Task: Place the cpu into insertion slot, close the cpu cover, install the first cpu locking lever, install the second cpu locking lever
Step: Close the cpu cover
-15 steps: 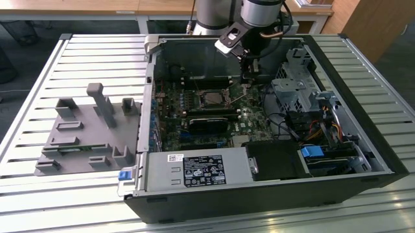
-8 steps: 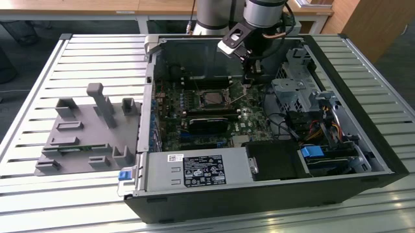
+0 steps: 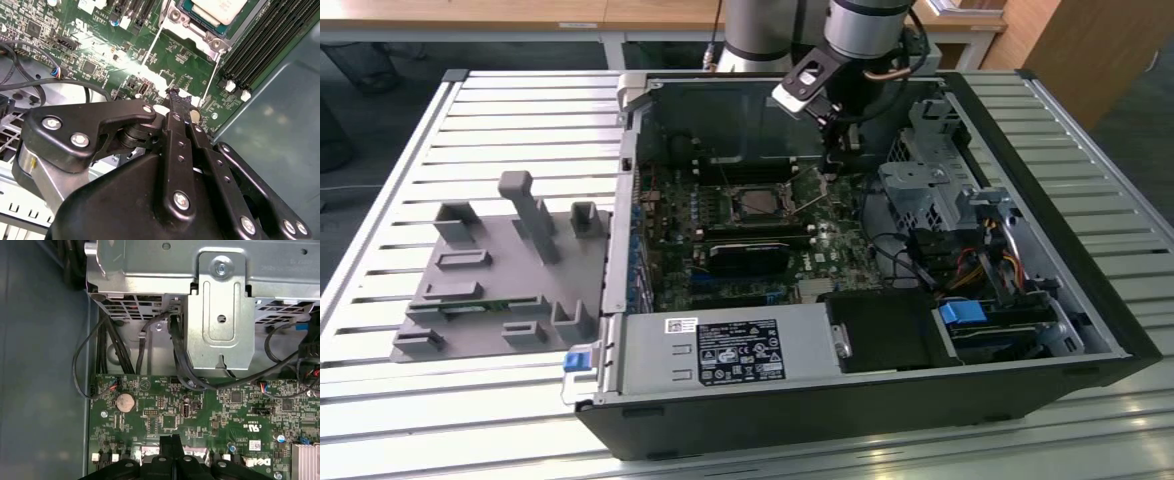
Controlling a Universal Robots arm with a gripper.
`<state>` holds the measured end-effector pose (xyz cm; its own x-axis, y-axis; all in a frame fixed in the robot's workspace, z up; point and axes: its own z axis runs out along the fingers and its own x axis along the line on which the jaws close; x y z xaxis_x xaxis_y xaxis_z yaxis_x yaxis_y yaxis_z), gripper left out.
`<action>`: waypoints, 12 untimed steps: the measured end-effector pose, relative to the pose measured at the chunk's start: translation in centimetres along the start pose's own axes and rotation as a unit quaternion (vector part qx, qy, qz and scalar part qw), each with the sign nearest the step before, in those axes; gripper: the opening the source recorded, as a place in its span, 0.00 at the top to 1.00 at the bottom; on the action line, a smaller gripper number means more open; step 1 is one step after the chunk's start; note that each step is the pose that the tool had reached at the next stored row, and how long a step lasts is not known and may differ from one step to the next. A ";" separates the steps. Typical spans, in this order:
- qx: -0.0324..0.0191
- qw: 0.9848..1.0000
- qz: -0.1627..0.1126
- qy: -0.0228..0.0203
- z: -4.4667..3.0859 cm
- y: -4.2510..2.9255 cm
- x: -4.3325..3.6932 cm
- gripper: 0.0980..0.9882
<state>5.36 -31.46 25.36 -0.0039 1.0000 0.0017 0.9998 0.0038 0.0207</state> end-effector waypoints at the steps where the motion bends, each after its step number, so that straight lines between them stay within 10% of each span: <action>1: 0.000 1.000 0.000 0.000 0.04 0.09 0.02 0.99; 12: 0.001 1.000 0.000 0.000 0.21 0.84 0.05 0.99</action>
<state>6.21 -31.40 25.16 -0.0038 1.0000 0.0012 0.9998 0.0038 0.0186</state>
